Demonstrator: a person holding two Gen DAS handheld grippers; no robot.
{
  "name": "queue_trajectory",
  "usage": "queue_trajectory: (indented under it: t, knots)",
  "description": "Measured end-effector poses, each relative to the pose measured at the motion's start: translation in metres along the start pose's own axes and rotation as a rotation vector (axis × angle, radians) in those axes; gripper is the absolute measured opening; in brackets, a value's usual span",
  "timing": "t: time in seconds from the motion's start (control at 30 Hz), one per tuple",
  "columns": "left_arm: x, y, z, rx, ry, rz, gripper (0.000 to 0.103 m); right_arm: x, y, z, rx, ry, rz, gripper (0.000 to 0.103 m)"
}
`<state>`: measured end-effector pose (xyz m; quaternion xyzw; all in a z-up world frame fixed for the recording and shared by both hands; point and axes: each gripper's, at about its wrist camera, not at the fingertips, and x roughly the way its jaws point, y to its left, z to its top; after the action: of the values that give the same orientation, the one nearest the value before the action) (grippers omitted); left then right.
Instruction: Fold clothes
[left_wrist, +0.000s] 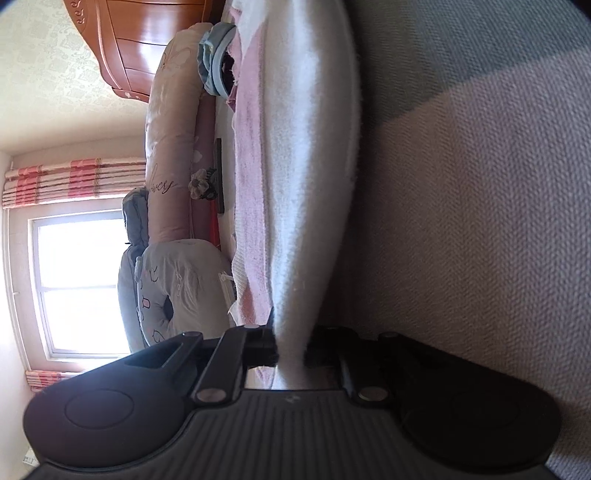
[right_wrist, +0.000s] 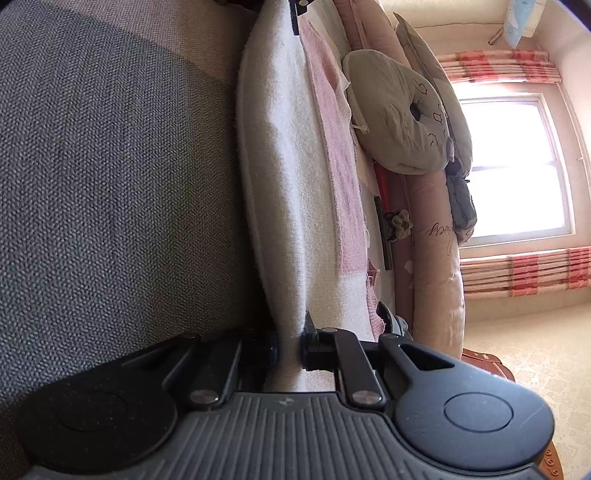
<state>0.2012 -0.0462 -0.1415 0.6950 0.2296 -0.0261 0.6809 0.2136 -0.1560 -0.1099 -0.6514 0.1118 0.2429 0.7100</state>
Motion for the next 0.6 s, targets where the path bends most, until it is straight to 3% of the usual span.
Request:
queue_trajectory:
  t: [0.37,0.6]
  knots:
    - [-0.013,0.022,-0.007,-0.006,-0.051,-0.005,0.006,-0.029,-0.029,-0.005,0.084,-0.021,0.038,0.013]
    - [-0.051,0.024,-0.006,0.013,-0.091,-0.022,0.006,-0.058,-0.036,-0.009,0.110,-0.035,0.056,0.012]
